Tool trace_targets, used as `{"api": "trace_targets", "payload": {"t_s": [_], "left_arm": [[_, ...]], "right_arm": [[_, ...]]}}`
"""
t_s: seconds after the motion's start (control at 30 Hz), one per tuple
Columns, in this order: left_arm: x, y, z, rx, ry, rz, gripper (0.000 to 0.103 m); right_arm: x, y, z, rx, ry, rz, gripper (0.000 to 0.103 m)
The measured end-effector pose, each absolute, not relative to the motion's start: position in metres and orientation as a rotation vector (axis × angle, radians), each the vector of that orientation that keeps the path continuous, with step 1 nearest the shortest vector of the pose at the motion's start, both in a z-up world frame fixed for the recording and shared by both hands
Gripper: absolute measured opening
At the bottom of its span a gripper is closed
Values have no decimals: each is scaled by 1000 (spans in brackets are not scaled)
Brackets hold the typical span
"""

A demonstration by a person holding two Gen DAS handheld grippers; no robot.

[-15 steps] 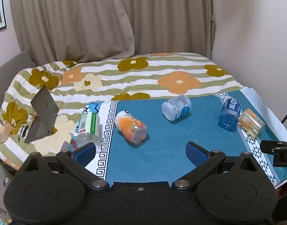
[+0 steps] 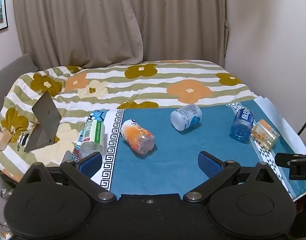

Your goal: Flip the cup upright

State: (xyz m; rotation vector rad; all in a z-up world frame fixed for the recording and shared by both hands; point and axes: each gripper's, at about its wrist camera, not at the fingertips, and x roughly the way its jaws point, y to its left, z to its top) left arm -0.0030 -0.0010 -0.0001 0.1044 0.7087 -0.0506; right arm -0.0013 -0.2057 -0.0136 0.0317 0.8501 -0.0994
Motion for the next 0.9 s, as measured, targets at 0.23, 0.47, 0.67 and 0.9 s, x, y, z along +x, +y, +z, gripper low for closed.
{"api": "trace_targets", "payload": {"t_s": [0.23,0.47,0.67,0.9], "left_arm": [[-5,-3,1,104,706,-59,103],[-6,-3,2,104,702,-66,103],[-5,-4,2,104,701,-65,103],[-4,-4,3,107,700,-65,103]], "right_arm": [[-2,-207,-13,34,851,-98,103],[-2,-208,-13,36,850,-97,103],[-2,-207,-12,36,851,-96,103],[-3,-207,-14,33,852,-96,103]]}}
